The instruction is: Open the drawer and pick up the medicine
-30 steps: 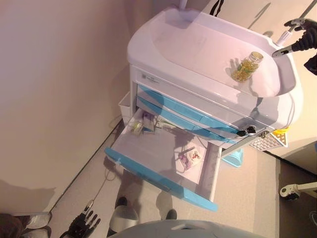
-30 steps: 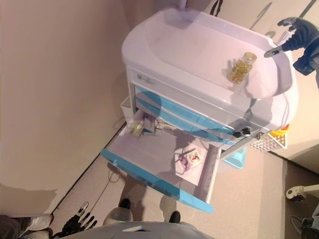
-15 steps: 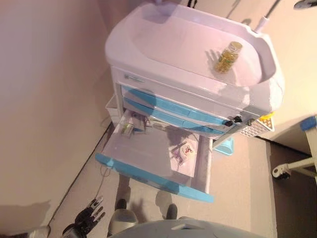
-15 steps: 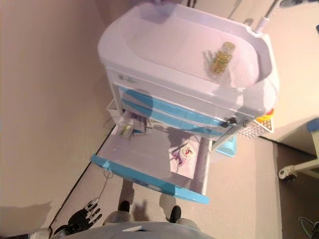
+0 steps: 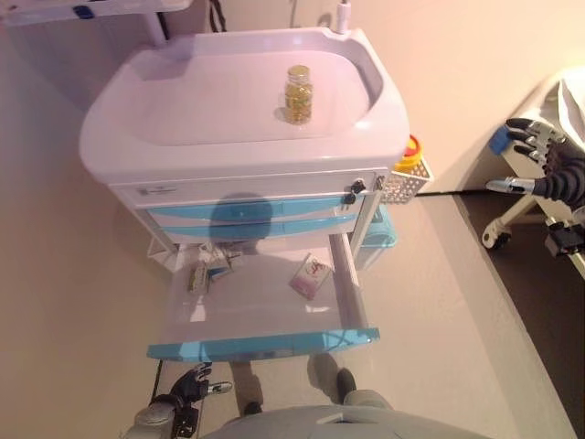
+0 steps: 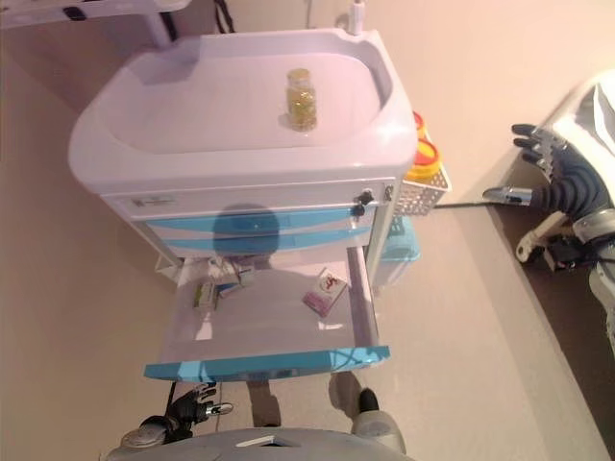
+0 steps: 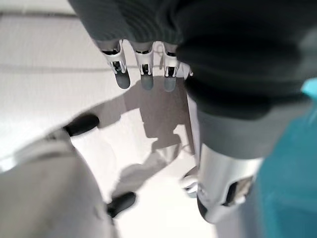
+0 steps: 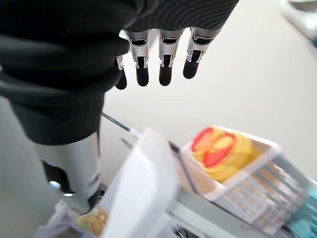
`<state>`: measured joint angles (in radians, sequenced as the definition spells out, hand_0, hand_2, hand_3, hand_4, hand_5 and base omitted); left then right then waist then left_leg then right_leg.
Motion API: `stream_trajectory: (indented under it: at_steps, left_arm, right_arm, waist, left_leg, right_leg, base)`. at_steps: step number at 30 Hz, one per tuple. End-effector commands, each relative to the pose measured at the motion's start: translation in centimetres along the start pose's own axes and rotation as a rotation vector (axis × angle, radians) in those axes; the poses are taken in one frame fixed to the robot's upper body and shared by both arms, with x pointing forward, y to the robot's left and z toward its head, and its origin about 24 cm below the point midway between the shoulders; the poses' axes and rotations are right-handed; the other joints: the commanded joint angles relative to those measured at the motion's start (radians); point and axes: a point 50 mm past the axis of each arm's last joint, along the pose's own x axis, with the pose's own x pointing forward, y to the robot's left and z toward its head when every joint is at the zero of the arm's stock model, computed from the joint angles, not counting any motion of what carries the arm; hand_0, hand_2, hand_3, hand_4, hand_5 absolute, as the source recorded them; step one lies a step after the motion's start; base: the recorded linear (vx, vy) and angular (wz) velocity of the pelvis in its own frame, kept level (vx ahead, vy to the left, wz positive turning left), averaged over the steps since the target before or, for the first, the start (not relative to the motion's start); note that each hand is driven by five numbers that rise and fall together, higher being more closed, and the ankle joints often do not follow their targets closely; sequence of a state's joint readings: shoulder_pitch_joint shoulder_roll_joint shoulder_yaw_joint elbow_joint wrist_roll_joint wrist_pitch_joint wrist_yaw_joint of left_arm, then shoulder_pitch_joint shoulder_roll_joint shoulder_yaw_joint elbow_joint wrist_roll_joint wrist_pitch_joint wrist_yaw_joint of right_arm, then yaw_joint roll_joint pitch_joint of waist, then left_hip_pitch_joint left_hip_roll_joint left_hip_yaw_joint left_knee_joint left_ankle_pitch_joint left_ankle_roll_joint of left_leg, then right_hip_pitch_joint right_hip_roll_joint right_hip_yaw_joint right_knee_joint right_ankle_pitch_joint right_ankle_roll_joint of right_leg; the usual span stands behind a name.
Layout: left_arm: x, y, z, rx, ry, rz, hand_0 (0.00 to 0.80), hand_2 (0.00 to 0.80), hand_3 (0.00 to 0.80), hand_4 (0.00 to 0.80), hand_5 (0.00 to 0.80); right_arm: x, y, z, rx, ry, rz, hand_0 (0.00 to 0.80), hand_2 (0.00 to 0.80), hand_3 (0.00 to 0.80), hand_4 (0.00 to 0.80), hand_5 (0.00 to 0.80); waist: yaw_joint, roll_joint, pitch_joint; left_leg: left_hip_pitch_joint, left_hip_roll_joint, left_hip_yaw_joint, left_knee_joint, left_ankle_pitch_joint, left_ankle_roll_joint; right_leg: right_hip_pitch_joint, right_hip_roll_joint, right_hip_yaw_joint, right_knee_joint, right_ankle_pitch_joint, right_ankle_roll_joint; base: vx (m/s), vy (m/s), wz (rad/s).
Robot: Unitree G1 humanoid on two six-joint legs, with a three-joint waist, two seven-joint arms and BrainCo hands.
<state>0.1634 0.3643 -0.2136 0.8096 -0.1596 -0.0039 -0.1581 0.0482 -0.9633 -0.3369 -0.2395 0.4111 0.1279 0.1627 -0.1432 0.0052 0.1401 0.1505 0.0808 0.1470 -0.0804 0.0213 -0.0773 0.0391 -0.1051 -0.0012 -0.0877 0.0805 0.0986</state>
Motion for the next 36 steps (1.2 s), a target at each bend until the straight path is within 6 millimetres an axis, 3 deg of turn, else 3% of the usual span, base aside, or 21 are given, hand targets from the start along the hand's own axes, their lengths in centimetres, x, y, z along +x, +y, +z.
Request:
stream_trajectory:
  at_steps: [1,7,11,14,22,26,36]
  left_arm:
    - [0.3,2.1,4.2,0.242,-0.133,0.071,0.000,0.000,0.000,0.000,0.000]
    - [0.5,2.8,7.4,0.466,-0.205,0.114,0.000,0.000,0.000,0.000,0.000]
    - [0.7,2.7,8.6,0.480,-0.232,0.128,0.000,0.000,0.000,0.000,0.000]
    - [0.8,2.9,9.8,0.505,-0.272,0.146,0.000,0.000,0.000,0.000,0.000]
    - [0.0,6.2,12.5,0.474,-0.331,0.191,0.000,0.000,0.000,0.000,0.000]
    - [-0.5,8.2,14.3,0.429,-0.352,0.234,0.000,0.000,0.000,0.000,0.000]
    - [-2.3,11.8,20.3,0.397,-0.431,0.272,0.000,0.000,0.000,0.000,0.000]
  right_arm:
    - [0.3,-0.2,2.7,0.043,-0.191,-0.005,0.000,0.000,0.000,0.000,0.000]
    - [-0.9,1.8,0.8,0.232,-0.157,0.180,0.000,0.000,0.000,0.000,0.000]
    - [-1.6,3.4,-0.8,0.391,-0.124,0.311,0.000,0.000,0.000,0.000,0.000]
    - [-2.2,5.8,-2.8,0.518,-0.098,0.455,0.000,0.000,0.000,0.000,0.000]
    - [-5.1,9.6,-9.1,0.791,0.064,0.671,0.000,0.000,0.000,0.000,0.000]
    - [-6.9,10.9,-11.8,0.945,0.135,0.693,0.000,0.000,0.000,0.000,0.000]
    - [-11.4,15.1,-16.2,1.105,0.363,0.786,0.000,0.000,0.000,0.000,0.000]
  waist:
    - [0.016,-0.044,0.001]
    - [-0.038,-0.034,0.009]
    - [-0.057,-0.032,0.015]
    - [-0.072,-0.029,0.027]
    - [-0.105,-0.029,0.082]
    - [-0.122,-0.027,0.120]
    - [-0.149,-0.032,0.215]
  left_leg:
    - [-0.065,0.008,-0.012,0.113,-0.071,0.024]
    - [-0.067,0.007,0.025,0.124,-0.073,0.021]
    - [-0.070,0.009,0.040,0.135,-0.075,0.021]
    - [-0.080,0.007,0.047,0.152,-0.078,0.021]
    - [-0.116,-0.003,0.088,0.213,-0.094,0.027]
    - [-0.137,-0.009,0.107,0.246,-0.106,0.031]
    - [-0.205,-0.026,0.129,0.327,-0.125,0.037]
  right_leg:
    - [-0.035,-0.031,-0.016,0.144,-0.064,0.047]
    - [-0.056,-0.029,0.001,0.155,-0.062,0.052]
    - [-0.066,-0.028,0.006,0.161,-0.060,0.053]
    - [-0.080,-0.027,0.014,0.167,-0.056,0.053]
    - [-0.125,-0.027,0.056,0.180,-0.038,0.061]
    - [-0.145,-0.031,0.077,0.186,-0.030,0.064]
    - [-0.192,-0.045,0.107,0.196,-0.011,0.069]
  base:
    - [-0.037,0.014,-0.06]
    - [-0.028,0.006,-0.08]
    - [-0.001,-0.003,-0.08]
    - [-0.010,0.007,-0.04]
    - [-0.027,0.031,-0.19]
    - [-0.059,0.069,-0.25]
    - [-0.058,0.056,-0.16]
